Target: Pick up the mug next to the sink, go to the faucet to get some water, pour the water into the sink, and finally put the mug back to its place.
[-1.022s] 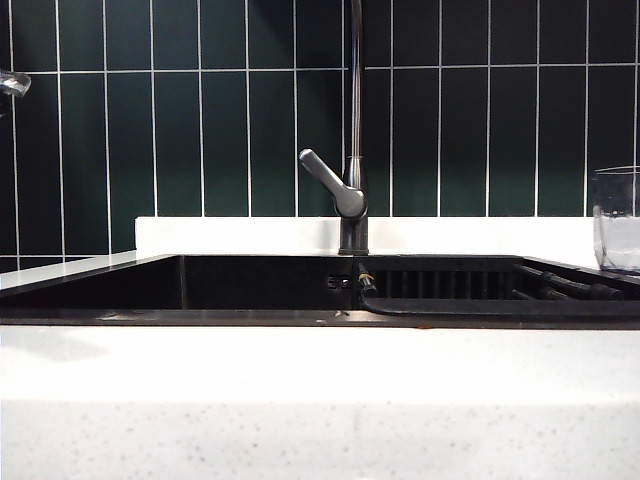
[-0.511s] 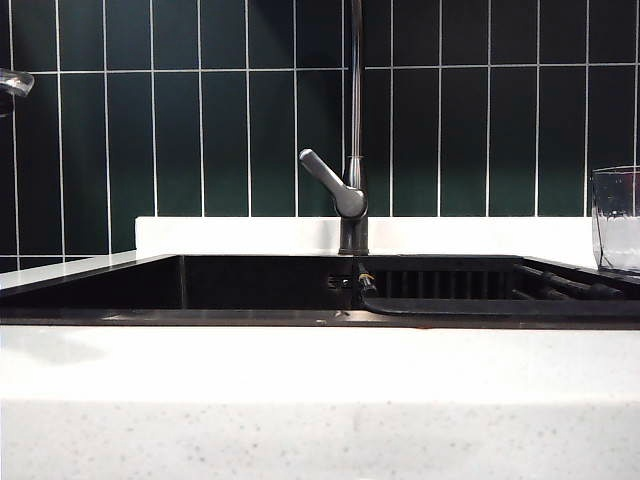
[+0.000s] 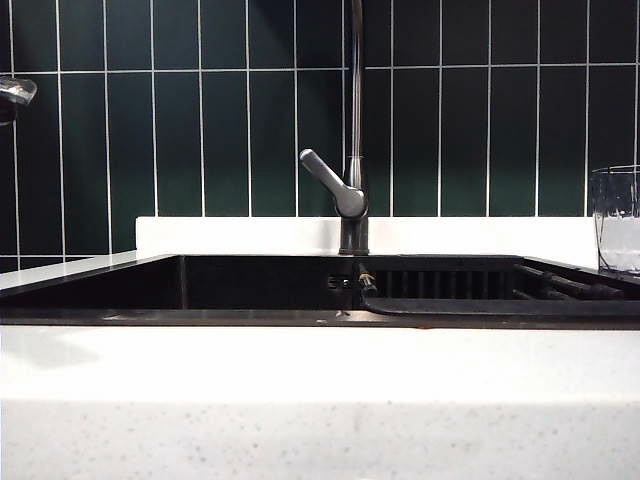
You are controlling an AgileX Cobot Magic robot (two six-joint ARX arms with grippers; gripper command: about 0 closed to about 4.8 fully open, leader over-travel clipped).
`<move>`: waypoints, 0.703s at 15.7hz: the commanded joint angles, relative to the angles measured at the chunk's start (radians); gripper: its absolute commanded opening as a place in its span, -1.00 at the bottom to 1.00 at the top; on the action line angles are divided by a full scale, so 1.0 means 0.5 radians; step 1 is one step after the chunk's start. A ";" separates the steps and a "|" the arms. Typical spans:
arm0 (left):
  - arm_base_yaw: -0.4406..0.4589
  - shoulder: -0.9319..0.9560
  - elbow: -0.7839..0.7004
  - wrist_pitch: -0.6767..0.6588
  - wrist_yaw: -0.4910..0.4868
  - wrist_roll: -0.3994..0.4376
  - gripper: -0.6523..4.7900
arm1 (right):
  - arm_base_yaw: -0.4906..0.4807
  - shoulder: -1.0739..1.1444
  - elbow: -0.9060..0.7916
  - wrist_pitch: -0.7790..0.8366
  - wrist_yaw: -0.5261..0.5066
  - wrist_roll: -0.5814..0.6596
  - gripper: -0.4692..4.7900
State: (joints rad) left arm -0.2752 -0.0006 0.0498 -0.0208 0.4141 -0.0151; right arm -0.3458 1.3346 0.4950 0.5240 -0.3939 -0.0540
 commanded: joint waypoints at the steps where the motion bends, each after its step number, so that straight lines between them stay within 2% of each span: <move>1: -0.002 0.002 0.005 -0.002 0.027 0.008 -0.78 | -0.001 -0.002 0.005 0.130 0.047 -0.021 -0.15; 4: -0.002 0.002 0.005 -0.002 0.027 0.010 -0.78 | -0.005 0.002 0.005 0.166 0.124 -0.046 -0.15; 7: -0.002 0.002 0.005 -0.003 0.028 0.010 -0.78 | -0.079 0.022 0.010 0.211 0.117 -0.046 -0.15; 10: -0.002 0.002 0.005 -0.002 0.027 0.008 -0.78 | -0.098 0.031 0.008 0.201 0.069 -0.004 -0.15; 11: -0.002 0.002 0.005 -0.001 0.027 0.008 -0.78 | -0.089 0.031 0.004 0.185 -0.031 0.004 -0.15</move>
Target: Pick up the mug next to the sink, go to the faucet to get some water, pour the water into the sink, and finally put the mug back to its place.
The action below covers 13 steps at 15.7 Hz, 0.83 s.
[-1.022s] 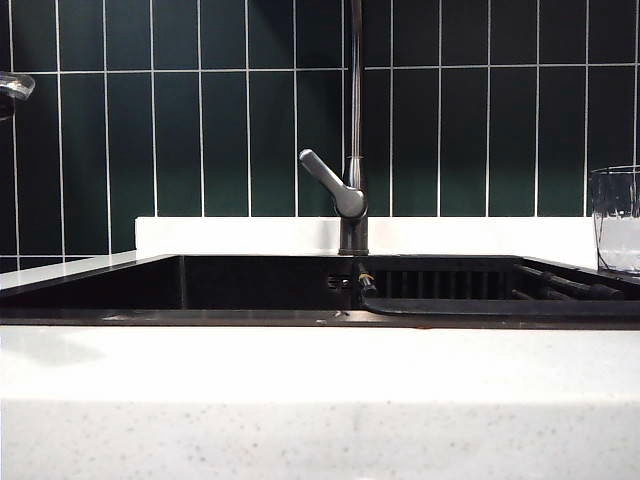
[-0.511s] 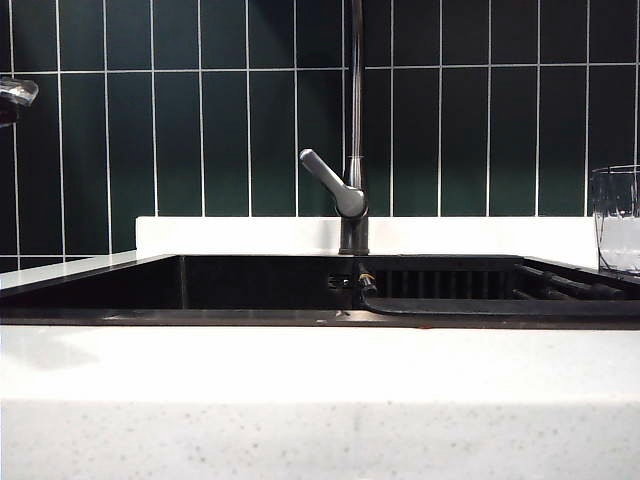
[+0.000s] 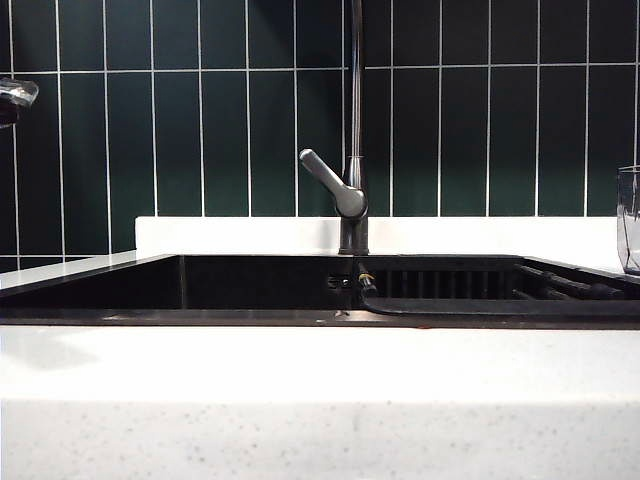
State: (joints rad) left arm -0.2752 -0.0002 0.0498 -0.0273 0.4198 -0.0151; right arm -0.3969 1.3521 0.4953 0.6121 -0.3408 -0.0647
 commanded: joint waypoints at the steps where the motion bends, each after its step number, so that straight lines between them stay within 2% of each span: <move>1: -0.002 0.001 0.005 0.011 0.017 0.008 -0.78 | 0.021 -0.004 0.003 -0.010 -0.153 0.026 -0.15; 6: -0.002 0.001 0.005 0.011 0.060 0.000 -0.78 | 0.019 -0.013 -0.008 -0.179 -0.161 0.039 -0.13; 11: -0.002 0.001 0.005 0.011 0.060 0.001 -0.78 | 0.019 -0.183 -0.098 -0.195 -0.159 0.077 -0.13; 13: -0.002 0.001 0.005 0.011 0.060 0.001 -0.78 | 0.018 -0.270 -0.113 -0.310 -0.153 0.077 -0.13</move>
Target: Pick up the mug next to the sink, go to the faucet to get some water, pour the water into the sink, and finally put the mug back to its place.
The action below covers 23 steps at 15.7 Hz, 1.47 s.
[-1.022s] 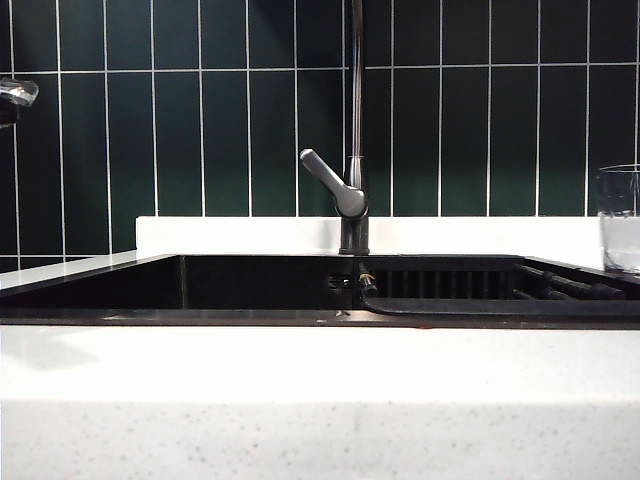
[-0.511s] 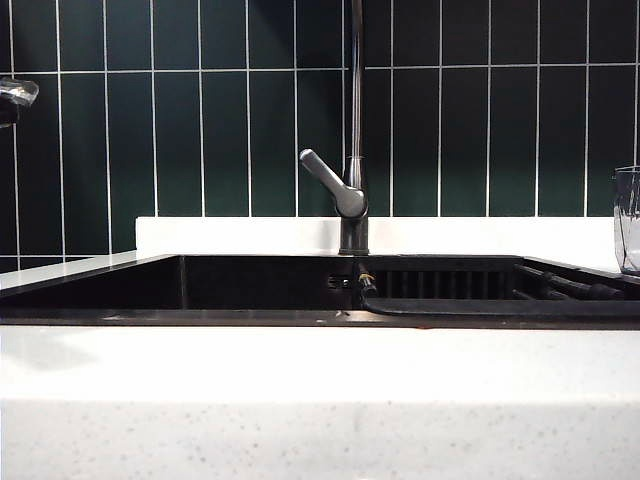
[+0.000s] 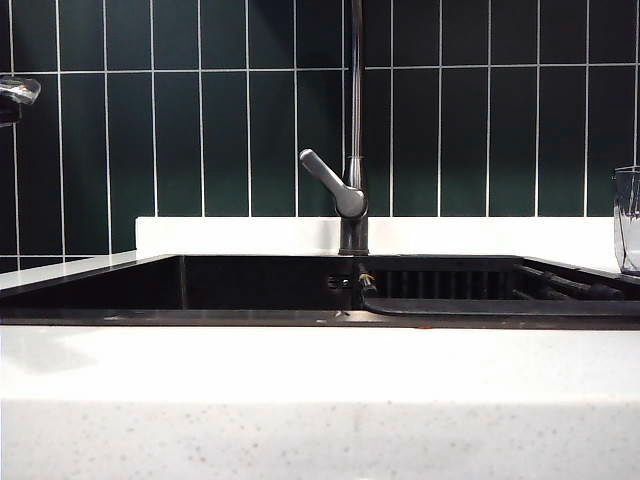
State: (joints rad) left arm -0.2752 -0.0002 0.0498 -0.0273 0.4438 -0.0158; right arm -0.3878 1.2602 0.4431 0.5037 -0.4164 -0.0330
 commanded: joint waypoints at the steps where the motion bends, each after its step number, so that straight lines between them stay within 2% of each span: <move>1: -0.002 0.001 0.005 0.011 0.012 0.002 -0.78 | 0.000 -0.130 -0.008 -0.146 -0.002 0.014 -0.13; 6: -0.002 0.001 0.005 0.043 0.002 0.002 -0.78 | 0.001 -0.378 -0.008 -0.450 0.103 0.027 -0.15; 9: -0.002 0.001 0.005 0.056 -0.005 -0.008 -0.78 | 0.043 -0.581 -0.122 -0.462 0.076 0.217 -0.34; 11: -0.002 0.001 0.005 0.089 -0.011 -0.041 -0.78 | 0.140 -0.744 -0.272 -0.397 0.082 0.241 -0.71; 12: -0.002 0.001 0.005 0.134 -0.010 -0.056 -0.78 | 0.195 -0.828 -0.343 -0.367 0.095 0.266 -0.76; 15: -0.002 0.001 0.005 0.182 -0.080 -0.089 -0.78 | 0.360 -1.153 -0.562 -0.208 0.241 0.366 -0.81; 17: -0.002 0.001 0.005 0.175 -0.127 -0.088 -0.78 | 0.414 -1.379 -0.621 -0.207 0.259 0.368 -0.83; 20: -0.002 0.001 -0.048 0.224 -0.329 -0.091 -0.78 | 0.446 -1.730 -0.708 -0.230 0.295 0.343 -0.83; 23: -0.002 0.001 -0.085 0.279 -0.413 -0.086 -0.78 | 0.448 -2.042 -0.841 -0.276 0.314 0.404 -0.83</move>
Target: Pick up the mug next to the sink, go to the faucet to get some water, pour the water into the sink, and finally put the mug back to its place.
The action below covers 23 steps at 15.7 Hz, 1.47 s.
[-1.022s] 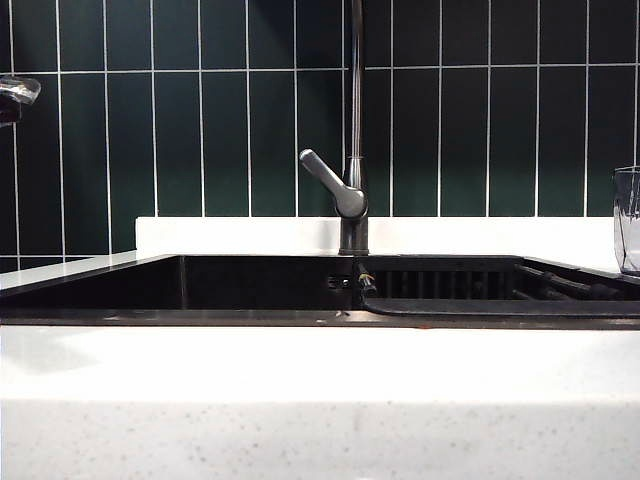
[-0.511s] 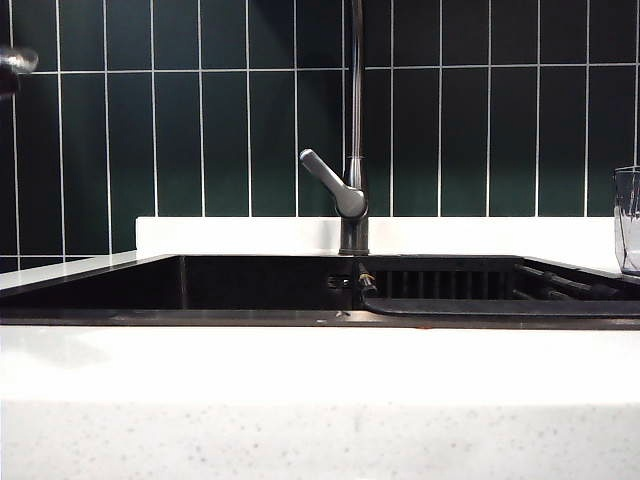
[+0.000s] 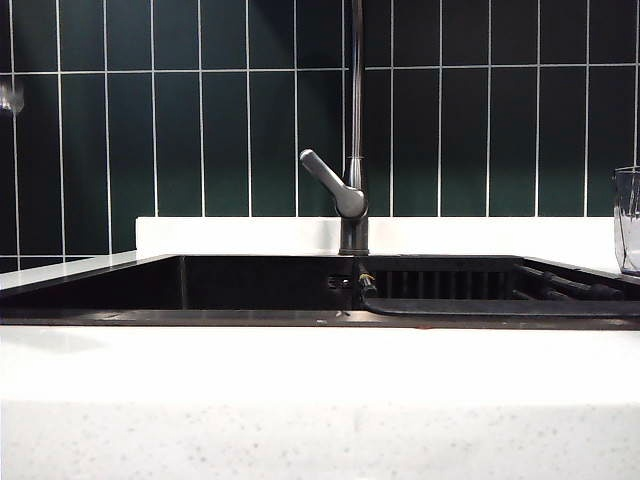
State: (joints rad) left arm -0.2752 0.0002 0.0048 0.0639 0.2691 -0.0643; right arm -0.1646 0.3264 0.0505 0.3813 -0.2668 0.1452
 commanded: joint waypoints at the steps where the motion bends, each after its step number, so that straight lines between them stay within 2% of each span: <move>1: -0.002 0.000 0.005 0.117 -0.133 0.014 -0.78 | 0.002 -0.283 -0.060 -0.127 0.047 0.047 -0.83; 4: -0.002 0.000 0.005 0.107 -0.309 0.078 -0.78 | 0.002 -0.596 -0.100 -0.306 0.112 0.024 -0.83; 6: -0.002 0.000 0.005 0.071 -0.322 0.078 -0.78 | 0.003 -0.646 -0.100 -0.411 0.134 0.002 -0.83; 8: -0.002 0.000 0.005 0.034 -0.331 0.079 -0.78 | 0.006 -0.648 -0.100 -0.497 0.134 -0.137 -0.83; 10: -0.002 0.001 0.005 -0.009 -0.474 0.159 -0.78 | 0.028 -0.648 -0.100 -0.571 0.137 -0.208 -0.83; 12: -0.002 0.001 0.005 0.002 -0.626 0.154 -0.78 | 0.052 -0.648 -0.100 -0.587 0.196 -0.245 -0.83; 14: -0.002 0.000 0.005 -0.006 -0.629 0.127 -0.78 | 0.051 -0.648 -0.100 -0.590 0.231 -0.237 -0.83; 17: -0.002 0.000 0.005 -0.014 -0.620 -0.079 -0.78 | 0.051 -0.648 -0.099 -0.591 0.217 -0.203 -0.83; 23: -0.002 0.000 0.005 -0.031 -0.634 -0.089 -0.78 | 0.050 -0.648 -0.099 -0.594 0.238 -0.179 -0.83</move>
State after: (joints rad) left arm -0.2752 -0.0002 0.0048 0.0475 -0.0463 -0.1059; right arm -0.1398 0.0029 0.0071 0.0704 -0.1520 0.0521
